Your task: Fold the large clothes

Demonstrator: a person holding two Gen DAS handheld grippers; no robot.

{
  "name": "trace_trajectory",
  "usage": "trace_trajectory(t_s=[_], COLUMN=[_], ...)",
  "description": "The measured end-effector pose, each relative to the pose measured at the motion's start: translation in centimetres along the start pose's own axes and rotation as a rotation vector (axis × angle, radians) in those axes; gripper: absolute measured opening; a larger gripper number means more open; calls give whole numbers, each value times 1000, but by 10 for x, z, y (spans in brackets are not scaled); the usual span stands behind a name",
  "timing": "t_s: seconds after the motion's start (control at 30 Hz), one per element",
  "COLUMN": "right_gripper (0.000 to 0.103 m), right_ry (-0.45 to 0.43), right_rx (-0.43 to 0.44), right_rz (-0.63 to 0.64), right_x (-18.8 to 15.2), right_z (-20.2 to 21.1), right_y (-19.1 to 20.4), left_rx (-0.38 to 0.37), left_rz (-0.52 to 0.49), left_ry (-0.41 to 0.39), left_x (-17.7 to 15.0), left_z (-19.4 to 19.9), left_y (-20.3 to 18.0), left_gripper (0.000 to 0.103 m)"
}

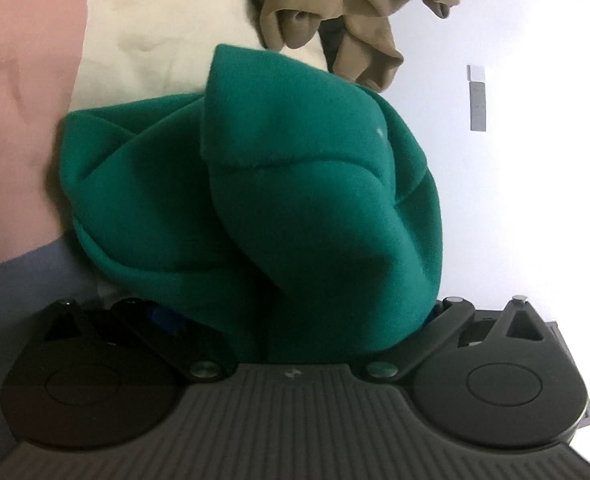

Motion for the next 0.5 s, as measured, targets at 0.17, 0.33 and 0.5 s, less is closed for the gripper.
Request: trace_trajectory(t_s=[0.17,0.33,0.5], right_gripper=[103,101,63], right_ry=[16,33,48], right_rx=[-8,18,6], right_rz=[-19,34,203], right_x=[11,19,27], right_z=[-17,-30,-19], right_y=[1,11,30], left_rx=[48,56,41], left_rz=[-49,-142,-251], left_ry=[1,-9,11], left_x=[3,1,-4], left_z=[8,18,21], left_y=[6,4,-10], left_gripper=[71,50,40])
Point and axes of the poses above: each gripper's, at about its wrist camera, not at the fingertips, and z roughly against the way its jaws point, y to its left, x to its top, the point moved 9 cm from there along -z, roughly the way its jaws point, and after that the axes turned 7 degrees about y, right-handed, at the moved point
